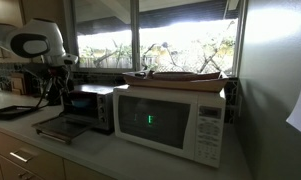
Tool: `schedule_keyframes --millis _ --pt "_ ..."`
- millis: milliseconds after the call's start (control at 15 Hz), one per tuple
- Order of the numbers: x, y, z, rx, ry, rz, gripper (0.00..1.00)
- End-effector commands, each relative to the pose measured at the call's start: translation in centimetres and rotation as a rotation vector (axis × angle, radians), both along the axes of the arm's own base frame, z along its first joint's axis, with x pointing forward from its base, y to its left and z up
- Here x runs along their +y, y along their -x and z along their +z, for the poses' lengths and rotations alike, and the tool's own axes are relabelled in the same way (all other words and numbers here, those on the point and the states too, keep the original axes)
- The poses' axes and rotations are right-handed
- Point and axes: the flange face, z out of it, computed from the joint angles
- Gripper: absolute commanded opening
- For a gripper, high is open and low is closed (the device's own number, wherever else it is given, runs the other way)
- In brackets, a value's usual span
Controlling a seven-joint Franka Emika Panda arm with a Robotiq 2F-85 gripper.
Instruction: Take the blue bowl out of the oven and flip it over then put it back in the oven
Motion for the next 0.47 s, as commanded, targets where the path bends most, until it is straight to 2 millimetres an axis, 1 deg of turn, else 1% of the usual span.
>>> schedule_keyframes --millis 0,133,400 --pt "-0.17 0.36 0.66 -0.019 0.004 0.003 1.0" --pt "-0.22 0.58 1.11 -0.031 0.003 0.003 1.0" --pt "-0.2 0.41 0.85 -0.023 0.004 0.003 1.0"
